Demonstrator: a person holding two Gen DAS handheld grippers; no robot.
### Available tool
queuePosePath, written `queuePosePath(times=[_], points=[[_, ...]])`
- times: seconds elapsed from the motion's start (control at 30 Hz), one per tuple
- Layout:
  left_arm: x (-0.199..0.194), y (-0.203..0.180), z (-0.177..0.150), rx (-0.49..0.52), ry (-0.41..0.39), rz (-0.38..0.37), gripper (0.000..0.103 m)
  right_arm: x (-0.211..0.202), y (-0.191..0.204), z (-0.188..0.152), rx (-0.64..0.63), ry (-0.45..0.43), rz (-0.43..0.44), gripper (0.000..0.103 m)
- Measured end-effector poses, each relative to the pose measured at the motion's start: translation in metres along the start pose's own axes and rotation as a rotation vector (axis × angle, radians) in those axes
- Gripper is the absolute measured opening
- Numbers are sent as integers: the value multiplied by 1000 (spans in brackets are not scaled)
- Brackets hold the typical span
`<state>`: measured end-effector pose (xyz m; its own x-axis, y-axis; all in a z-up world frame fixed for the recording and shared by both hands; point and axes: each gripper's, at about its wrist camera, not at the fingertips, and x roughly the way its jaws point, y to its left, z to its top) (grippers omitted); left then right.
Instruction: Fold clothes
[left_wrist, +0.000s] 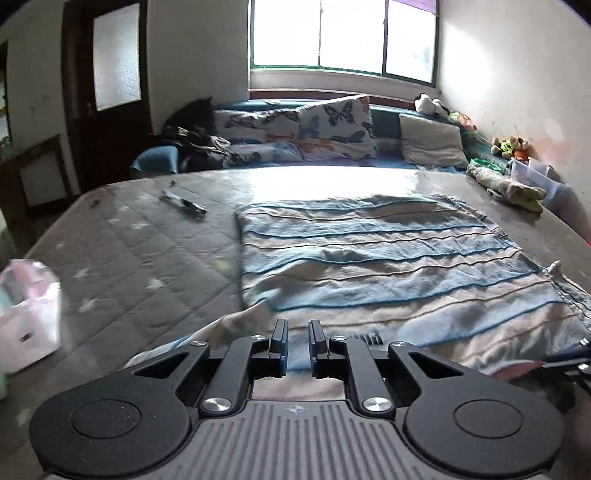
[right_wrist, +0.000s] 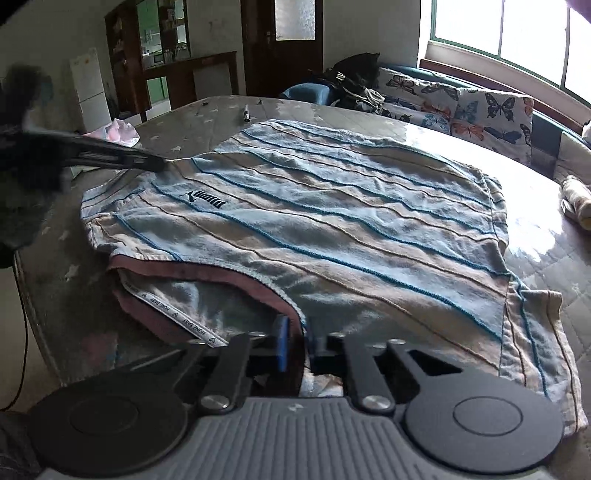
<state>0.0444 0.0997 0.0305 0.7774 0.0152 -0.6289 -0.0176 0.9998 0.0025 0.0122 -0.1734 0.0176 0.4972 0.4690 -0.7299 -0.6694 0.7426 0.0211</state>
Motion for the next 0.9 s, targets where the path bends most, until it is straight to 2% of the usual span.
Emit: queuePosePath(times=[0.17, 0.33, 0.37, 0.4, 0.47, 0.57, 0.77, 0.9], points=[[22, 11, -8, 6, 56, 77, 13, -22, 4, -6, -37, 10, 12, 1], [14, 22, -16, -21, 59, 97, 14, -27, 1, -17, -47, 66, 4, 1], [10, 22, -16, -24, 64, 102, 14, -29, 0, -16, -47, 60, 13, 4], [3, 20, -16, -16, 52, 85, 14, -31, 0, -15, -51, 53, 19, 6], [-13, 8, -19, 18, 29, 33, 21, -33, 2, -8, -64, 26, 14, 20], [-26, -12, -26, 60, 32, -30, 22, -27, 7, 1, -79, -9, 15, 32], [-37, -44, -51, 160, 78, -166, 22, 4, 4, 10, -22, -7, 17, 33], [-50, -56, -69, 233, 73, -193, 24, 11, 4, 0, -8, 29, 34, 35]])
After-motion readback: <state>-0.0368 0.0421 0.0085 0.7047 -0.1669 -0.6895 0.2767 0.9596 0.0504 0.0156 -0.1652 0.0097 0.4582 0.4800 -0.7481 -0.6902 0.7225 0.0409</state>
